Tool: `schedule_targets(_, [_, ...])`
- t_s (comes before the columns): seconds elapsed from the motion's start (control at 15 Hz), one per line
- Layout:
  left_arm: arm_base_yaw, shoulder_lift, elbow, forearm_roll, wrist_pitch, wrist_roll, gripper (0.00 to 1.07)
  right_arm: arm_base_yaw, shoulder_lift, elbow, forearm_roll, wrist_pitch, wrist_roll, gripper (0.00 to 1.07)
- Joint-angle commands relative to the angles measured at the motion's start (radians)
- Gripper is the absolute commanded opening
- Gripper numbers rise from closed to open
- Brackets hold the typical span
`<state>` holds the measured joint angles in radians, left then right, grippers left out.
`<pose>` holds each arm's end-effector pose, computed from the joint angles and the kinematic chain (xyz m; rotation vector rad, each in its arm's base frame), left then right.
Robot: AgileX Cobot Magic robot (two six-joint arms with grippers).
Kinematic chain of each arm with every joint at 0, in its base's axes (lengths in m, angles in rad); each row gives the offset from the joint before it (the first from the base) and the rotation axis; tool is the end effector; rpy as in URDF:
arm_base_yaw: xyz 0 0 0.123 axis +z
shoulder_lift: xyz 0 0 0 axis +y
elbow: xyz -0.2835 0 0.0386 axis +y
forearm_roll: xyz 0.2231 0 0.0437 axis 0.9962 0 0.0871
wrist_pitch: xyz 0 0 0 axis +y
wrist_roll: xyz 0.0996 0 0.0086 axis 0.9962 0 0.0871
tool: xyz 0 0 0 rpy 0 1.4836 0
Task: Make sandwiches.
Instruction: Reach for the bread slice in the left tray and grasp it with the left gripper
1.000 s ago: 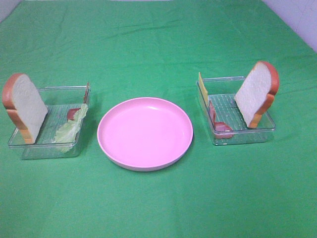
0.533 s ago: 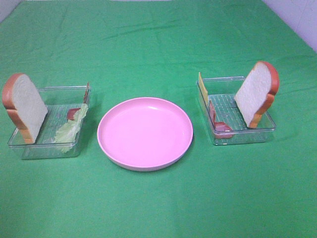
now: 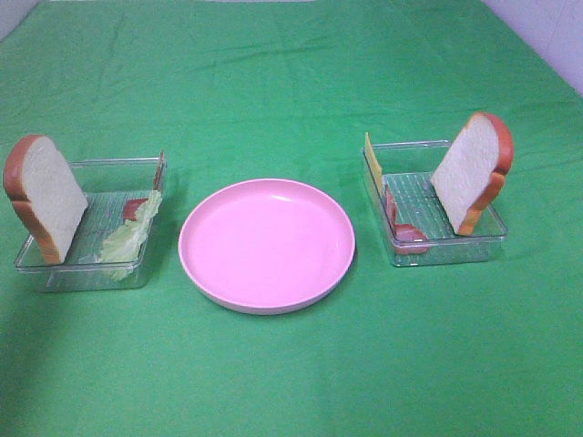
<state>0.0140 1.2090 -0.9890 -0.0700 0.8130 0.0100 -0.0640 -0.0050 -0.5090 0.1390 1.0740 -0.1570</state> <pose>0.2215 -0.0020 0.3148 -0.0449 2.5148 -0.0738 -0.0216 0.0136 0.2630 -0.1033 2.0333 0.0276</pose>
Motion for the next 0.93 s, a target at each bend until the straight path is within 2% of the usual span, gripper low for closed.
schedule_targets(0.07, [0.0,0.179,-0.095,-0.015,-0.007,0.003,0.83,-0.006,-0.016,0.002,-0.003,-0.011,0.002,0.77])
schedule_targets(0.2, [0.0,0.291,-0.156,-0.02,-0.007,0.007,0.83,-0.006,-0.016,0.002,-0.003,-0.011,0.002,0.77])
schedule_targets(0.4, [-0.059,0.444,-0.248,-0.021,-0.007,0.044,0.83,-0.006,-0.016,0.002,-0.003,-0.011,0.002,0.77])
schedule_targets(0.53, [-0.081,0.499,-0.269,-0.018,-0.008,0.012,0.83,-0.006,-0.016,0.002,-0.003,-0.011,0.002,0.77])
schedule_targets(0.6, [-0.088,0.537,-0.276,-0.01,-0.013,-0.041,0.83,-0.006,-0.016,0.002,-0.003,-0.011,0.002,0.77])
schedule_targets(0.67, [-0.088,0.56,-0.276,0.004,-0.019,-0.068,0.83,-0.006,-0.016,0.002,0.0,-0.011,0.002,0.77])
schedule_targets(0.8, [-0.088,0.597,-0.276,0.004,-0.045,-0.088,0.83,-0.006,-0.016,0.002,0.002,-0.011,0.002,0.77])
schedule_targets(0.93, [-0.088,0.617,-0.276,-0.001,-0.089,-0.088,0.73,-0.006,-0.016,0.002,0.003,-0.011,0.002,0.77])
